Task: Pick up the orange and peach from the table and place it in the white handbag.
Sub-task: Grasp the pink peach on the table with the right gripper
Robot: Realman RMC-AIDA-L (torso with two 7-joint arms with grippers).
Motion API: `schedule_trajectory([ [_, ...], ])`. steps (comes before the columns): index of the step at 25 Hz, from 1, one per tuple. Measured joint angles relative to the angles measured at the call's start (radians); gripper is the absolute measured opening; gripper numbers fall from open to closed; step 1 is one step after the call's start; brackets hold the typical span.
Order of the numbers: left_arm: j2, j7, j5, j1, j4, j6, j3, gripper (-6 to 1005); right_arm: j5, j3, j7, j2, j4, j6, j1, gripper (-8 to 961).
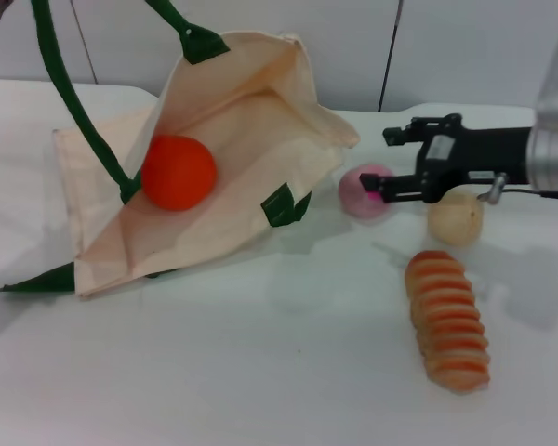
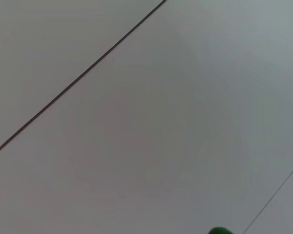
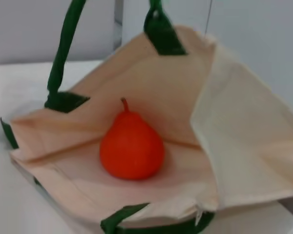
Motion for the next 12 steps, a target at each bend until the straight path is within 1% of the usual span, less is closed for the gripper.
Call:
schedule_trajectory([
  [7,0.000,0.000,0.000,-0.001,0.000,0.000,-0.001,130,-0.002,-0.080,0.001,0.001,0.116,0.180,0.046,776],
  [9,0.000,0.000,0.001,-0.002,0.000,-0.001,-0.001,129,-0.002,-0.090,0.002,0.001,0.136,0.228,0.058,776],
  [10,-0.001,0.000,0.001,-0.003,0.000,-0.001,-0.001,129,-0.002,-0.093,0.005,0.001,0.157,0.281,0.068,776],
  [12,-0.002,0.001,0.004,-0.004,0.000,-0.001,0.000,129,-0.002,-0.094,0.007,0.001,0.165,0.304,0.072,776],
])
